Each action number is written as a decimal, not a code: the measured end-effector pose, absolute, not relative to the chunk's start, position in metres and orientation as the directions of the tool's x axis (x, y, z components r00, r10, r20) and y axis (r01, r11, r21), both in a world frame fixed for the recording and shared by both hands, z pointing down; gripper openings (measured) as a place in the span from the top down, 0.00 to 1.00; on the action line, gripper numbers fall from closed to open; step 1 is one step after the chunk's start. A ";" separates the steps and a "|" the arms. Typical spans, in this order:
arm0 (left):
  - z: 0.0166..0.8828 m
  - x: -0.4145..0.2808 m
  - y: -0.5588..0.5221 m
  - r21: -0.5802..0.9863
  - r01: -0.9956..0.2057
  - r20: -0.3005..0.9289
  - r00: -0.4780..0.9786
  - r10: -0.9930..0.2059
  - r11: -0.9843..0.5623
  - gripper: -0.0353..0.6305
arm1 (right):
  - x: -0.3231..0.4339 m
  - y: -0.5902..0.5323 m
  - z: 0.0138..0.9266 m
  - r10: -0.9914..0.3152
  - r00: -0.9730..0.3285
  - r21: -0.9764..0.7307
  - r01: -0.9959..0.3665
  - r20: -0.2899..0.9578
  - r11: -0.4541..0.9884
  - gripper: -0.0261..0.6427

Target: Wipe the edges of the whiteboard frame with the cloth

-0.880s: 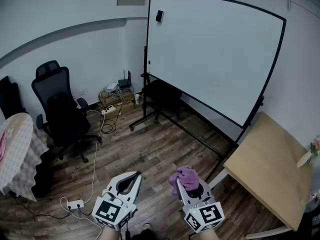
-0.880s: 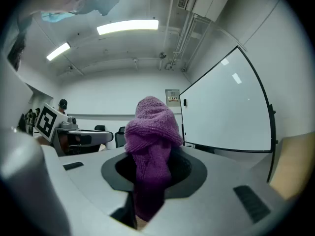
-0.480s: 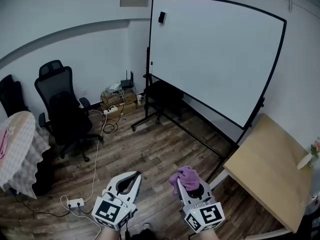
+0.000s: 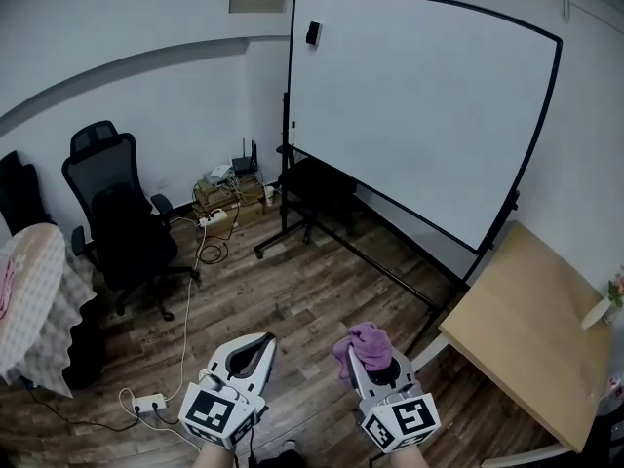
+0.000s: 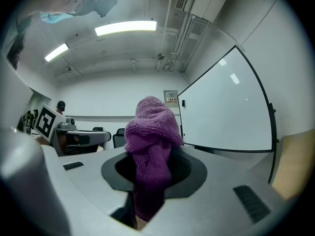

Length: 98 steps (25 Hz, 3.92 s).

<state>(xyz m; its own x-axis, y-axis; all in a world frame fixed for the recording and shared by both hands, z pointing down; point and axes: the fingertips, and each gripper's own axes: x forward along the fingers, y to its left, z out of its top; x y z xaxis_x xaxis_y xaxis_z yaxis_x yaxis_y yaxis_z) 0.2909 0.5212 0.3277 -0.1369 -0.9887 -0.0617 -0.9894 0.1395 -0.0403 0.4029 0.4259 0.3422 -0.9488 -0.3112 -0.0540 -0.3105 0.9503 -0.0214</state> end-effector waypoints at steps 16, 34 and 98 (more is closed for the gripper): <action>0.329 0.205 0.509 -0.049 -0.993 -0.086 -0.099 -0.991 0.103 0.92 | 0.319 0.418 0.340 -0.330 -0.941 -0.047 -0.327 -0.081 0.944 0.80; 0.324 0.131 0.421 -0.020 -0.987 -0.085 -0.155 -0.984 0.158 0.92 | 0.244 0.326 0.331 -0.284 -0.956 -0.012 -0.284 -0.078 0.959 0.80; 0.315 -0.145 0.182 -0.039 -0.998 -0.091 -0.042 -0.995 0.046 0.92 | -0.035 0.098 0.333 -0.359 -0.932 -0.078 -0.355 -0.053 0.932 0.80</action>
<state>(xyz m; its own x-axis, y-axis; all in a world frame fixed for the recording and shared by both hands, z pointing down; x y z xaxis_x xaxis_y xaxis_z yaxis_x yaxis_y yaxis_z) -0.1445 0.1816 0.3147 -0.0425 -0.9950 -0.0907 -0.9982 0.0461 -0.0386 -0.0347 0.0980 0.3327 -0.9317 -0.3592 -0.0534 -0.3547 0.9317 -0.0783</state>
